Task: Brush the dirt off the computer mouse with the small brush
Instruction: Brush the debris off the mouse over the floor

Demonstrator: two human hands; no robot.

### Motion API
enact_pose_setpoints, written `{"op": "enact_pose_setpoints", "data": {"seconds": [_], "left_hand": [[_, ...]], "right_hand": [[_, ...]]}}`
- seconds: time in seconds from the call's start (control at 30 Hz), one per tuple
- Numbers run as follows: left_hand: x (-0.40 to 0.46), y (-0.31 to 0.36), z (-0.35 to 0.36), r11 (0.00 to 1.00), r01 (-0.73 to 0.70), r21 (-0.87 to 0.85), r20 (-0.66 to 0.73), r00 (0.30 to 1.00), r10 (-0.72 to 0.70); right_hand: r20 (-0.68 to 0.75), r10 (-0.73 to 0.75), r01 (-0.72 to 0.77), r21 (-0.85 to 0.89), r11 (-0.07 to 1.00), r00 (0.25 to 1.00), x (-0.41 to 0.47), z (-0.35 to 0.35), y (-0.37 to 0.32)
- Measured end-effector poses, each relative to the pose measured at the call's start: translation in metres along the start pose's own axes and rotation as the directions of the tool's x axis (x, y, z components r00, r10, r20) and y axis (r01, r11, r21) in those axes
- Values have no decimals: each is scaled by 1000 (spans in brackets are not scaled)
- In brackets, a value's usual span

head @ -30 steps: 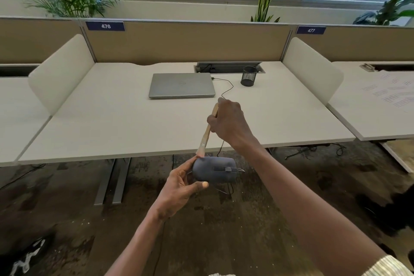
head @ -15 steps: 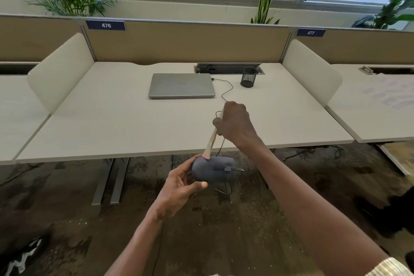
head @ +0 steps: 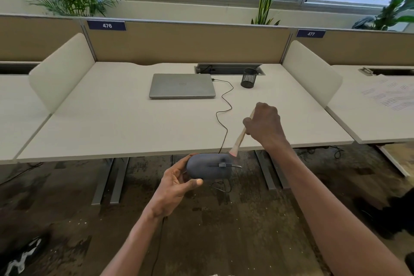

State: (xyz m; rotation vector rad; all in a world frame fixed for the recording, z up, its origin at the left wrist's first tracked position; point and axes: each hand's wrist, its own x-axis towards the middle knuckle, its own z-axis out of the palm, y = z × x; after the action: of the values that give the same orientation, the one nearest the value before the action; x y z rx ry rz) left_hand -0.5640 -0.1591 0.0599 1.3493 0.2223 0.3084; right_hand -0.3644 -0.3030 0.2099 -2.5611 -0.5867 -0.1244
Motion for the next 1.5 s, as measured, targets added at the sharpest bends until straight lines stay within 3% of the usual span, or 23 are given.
{"op": "enact_pose_setpoints", "data": {"seconds": [0.17, 0.3, 0.43, 0.57, 0.77, 1.23, 1.4, 1.5], "left_hand": [[2, 2, 2, 1000, 3, -12, -1, 1000, -3], [-1, 7, 4, 1000, 17, -6, -6, 1000, -17], [-1, 7, 6, 1000, 8, 11, -7, 1000, -8], [2, 6, 10, 999, -2, 52, 6, 1000, 2], [5, 10, 18, 997, -31, 76, 17, 999, 29], [0, 12, 18, 969, -35, 243, -87, 994, 58], [1, 13, 11, 973, -27, 231, -82, 996, 47], [2, 13, 10, 972, -4, 234, -114, 993, 31]], "right_hand": [[35, 41, -49, 257, 965, 999, -11, 1, 3], [27, 66, -70, 147, 987, 997, -17, 1, 13], [-62, -114, 123, 168, 978, 992, -21, -4, 7], [-96, -391, 402, 259, 878, 915, -28, -10, -24], [52, -648, 632, 173, 755, 760, -40, 0, -68], [319, -774, 770, 171, 614, 546, -68, 8, -94], [277, -787, 764, 209, 610, 552, -68, 2, -95], [284, -816, 792, 225, 567, 503, -75, 0, -93]]}}
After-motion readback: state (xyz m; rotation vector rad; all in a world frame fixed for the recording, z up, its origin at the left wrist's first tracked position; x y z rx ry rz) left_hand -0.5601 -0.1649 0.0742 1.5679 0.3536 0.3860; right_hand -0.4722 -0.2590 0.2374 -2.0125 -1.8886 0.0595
